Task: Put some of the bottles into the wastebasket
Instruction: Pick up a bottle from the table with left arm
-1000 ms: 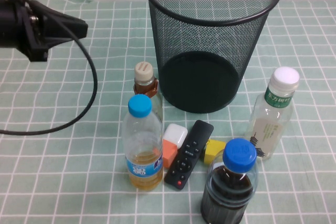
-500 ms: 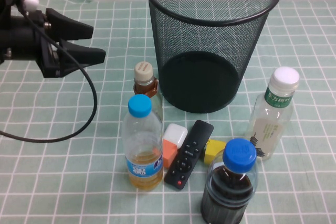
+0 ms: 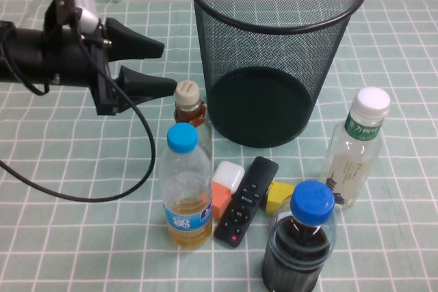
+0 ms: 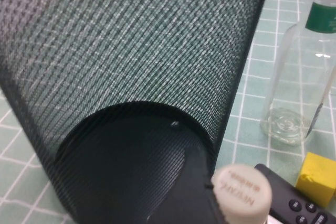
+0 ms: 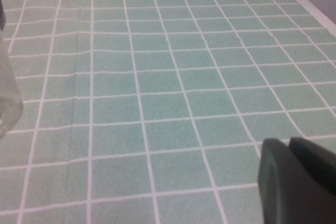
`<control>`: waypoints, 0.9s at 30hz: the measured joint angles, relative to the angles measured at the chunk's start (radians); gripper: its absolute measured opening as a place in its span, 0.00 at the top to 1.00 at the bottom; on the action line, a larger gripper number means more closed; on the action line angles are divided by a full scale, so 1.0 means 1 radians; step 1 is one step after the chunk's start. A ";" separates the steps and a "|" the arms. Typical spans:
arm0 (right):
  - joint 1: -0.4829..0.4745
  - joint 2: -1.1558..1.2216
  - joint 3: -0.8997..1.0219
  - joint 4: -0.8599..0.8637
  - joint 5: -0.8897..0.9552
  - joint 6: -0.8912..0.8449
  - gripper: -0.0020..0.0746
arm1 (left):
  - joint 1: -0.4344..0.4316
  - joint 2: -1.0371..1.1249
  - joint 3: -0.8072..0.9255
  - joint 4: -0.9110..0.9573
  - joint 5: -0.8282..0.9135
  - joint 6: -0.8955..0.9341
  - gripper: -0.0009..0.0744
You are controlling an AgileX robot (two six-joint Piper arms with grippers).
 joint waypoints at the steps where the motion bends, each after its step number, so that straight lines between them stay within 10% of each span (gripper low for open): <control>1: 0.000 0.000 0.000 0.000 0.000 0.000 0.98 | -0.008 0.000 0.000 0.000 -0.003 0.004 0.27; 27: 0.000 0.000 0.000 0.000 0.000 0.000 0.98 | -0.062 0.080 -0.001 -0.002 -0.003 0.007 0.27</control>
